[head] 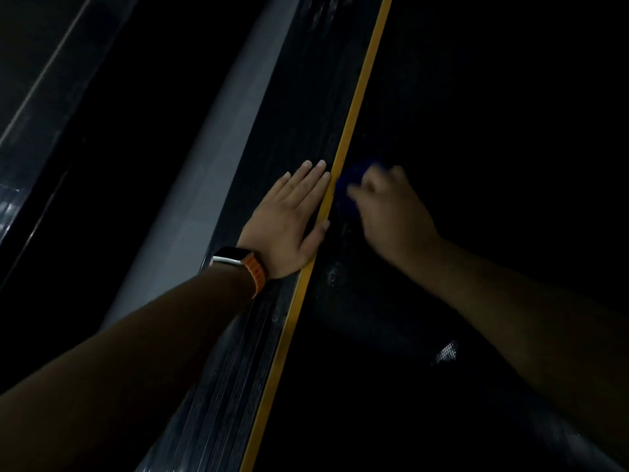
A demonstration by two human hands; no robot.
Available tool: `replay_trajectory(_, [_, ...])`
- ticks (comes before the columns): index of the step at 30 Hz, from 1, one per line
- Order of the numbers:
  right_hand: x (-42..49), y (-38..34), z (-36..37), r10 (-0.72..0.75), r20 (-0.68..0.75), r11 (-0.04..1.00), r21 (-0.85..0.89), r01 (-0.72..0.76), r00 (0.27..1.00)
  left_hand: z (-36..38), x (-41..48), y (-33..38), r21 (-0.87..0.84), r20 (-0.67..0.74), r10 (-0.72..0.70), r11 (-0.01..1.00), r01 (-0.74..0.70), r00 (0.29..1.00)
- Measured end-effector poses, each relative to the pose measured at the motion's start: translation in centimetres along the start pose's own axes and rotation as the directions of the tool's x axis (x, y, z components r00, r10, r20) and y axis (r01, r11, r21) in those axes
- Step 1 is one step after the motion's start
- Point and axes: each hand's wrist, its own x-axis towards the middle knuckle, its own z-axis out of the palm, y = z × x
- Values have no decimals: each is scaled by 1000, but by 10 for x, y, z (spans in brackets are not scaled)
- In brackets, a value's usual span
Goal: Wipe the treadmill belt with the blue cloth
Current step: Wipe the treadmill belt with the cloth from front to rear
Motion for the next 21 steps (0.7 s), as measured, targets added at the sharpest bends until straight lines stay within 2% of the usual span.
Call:
replay_trajectory(3, [-80, -28, 2, -312, 170, 947, 132, 292, 935, -1, 0, -1, -23, -4, -3, 1000, 3, 1000])
replay_trajectory(5, [-67, -9, -4, -397, 208, 918, 88, 388, 894, -2, -1, 1, -19, 0, -8, 1000, 8, 1000])
replay_trajectory(6, [-46, 0, -9, -333, 199, 941, 19, 337, 921, -3, 0, 2, -17, 1, -8, 1000, 8, 1000])
replay_trajectory(8, [-5, 16, -10, -76, 27, 996, -49, 77, 997, -3, 0, 2, -23, -3, -10, 1000, 10, 1000])
replay_trajectory(9, [2, 14, -11, 47, -17, 998, -37, -48, 999, -2, 1, 1, -24, -11, -16, 1000, 15, 1000])
replay_trajectory(10, [-3, 3, -9, 109, -7, 994, -15, -109, 994, -2, 0, 1, -24, -17, -20, 1000, 19, 1000])
replay_trajectory(11, [-22, -13, -4, 78, 35, 997, -12, -78, 996, -1, 0, 1, -24, -21, -18, 1000, 18, 1000])
replay_trajectory(12, [-49, -32, 3, -42, 127, 999, -8, 43, 991, -1, 0, 1, -23, -24, -15, 1000, 15, 1000])
replay_trajectory(14, [-97, -55, 3, -306, 244, 952, 91, 293, 920, 0, 0, 2, -24, -28, -16, 1000, 16, 999])
replay_trajectory(16, [-79, -32, -2, -422, 259, 905, 67, 420, 869, 0, 0, 2, -22, -29, -20, 1000, 19, 999])
replay_trajectory(17, [-53, -14, -7, -363, 253, 926, -9, 377, 897, 0, 1, 2, -20, -26, -19, 1000, 18, 999])
replay_trajectory(19, [-3, 20, -13, -96, 63, 989, -104, 102, 993, 1, 2, 1, -20, -19, -21, 1000, 20, 1000])
replay_trajectory(21, [-1, 13, -10, 145, 8, 989, -25, -144, 989, 1, 1, 0, -21, -24, -26, 999, 25, 999])
